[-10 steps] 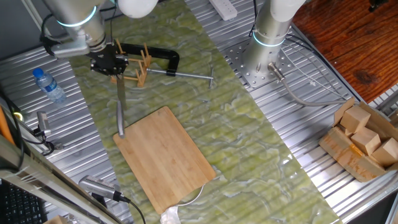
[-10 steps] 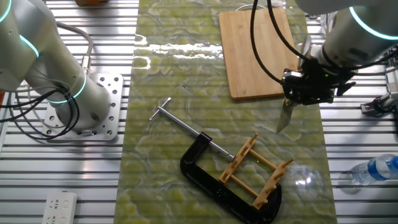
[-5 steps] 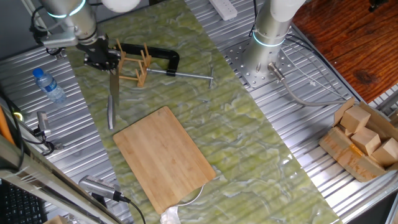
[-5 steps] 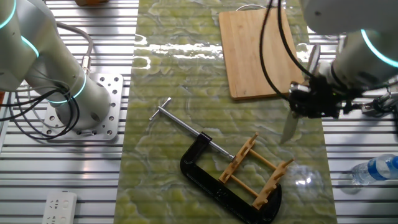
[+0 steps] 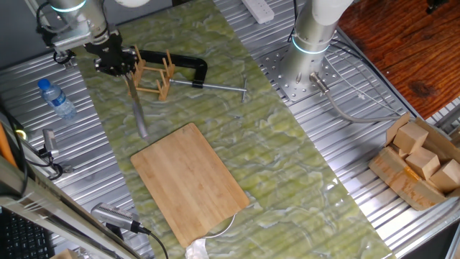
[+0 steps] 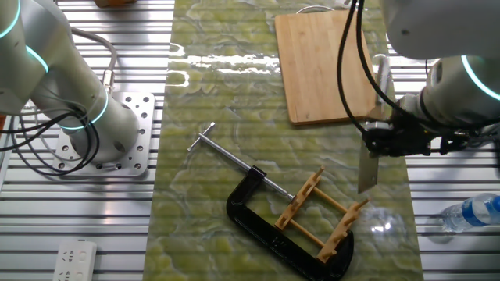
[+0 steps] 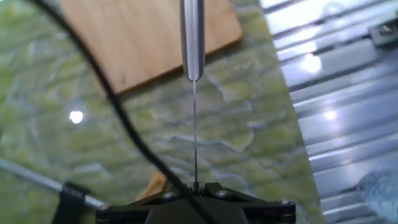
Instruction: Put the knife on the knife rack
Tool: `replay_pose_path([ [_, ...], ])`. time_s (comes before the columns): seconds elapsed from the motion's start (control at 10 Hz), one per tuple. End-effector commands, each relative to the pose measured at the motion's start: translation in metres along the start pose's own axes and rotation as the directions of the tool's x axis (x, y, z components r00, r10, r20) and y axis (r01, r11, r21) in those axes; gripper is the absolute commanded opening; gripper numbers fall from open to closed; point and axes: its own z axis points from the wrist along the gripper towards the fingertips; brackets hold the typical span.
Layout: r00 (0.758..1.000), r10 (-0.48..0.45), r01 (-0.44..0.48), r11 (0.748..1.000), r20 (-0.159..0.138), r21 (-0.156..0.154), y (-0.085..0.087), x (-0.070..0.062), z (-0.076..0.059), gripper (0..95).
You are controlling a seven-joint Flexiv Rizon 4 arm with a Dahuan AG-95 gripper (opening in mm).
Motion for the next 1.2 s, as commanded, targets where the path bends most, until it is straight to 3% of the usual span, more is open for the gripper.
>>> replay_pose_path([
  [0.1, 0.904, -0.416, 0.417, 0.909, -0.100, -0.014, 0.008, 0.015, -0.008, 0.0],
  [0.4, 0.858, -0.498, 0.499, 0.866, -0.130, -0.025, 0.018, 0.030, -0.018, 0.0],
  [0.7, 0.810, -0.571, 0.574, 0.819, -0.137, -0.020, 0.019, 0.040, -0.018, 0.0],
  [0.9, 0.777, -0.617, 0.621, 0.784, -0.124, -0.013, 0.012, 0.047, -0.011, 0.0],
  [1.1, 0.749, -0.656, 0.658, 0.753, -0.092, -0.001, 0.005, 0.053, -0.004, 0.0],
  [1.2, 0.746, -0.661, 0.663, 0.749, -0.088, -0.002, 0.005, 0.054, -0.003, 0.0],
])
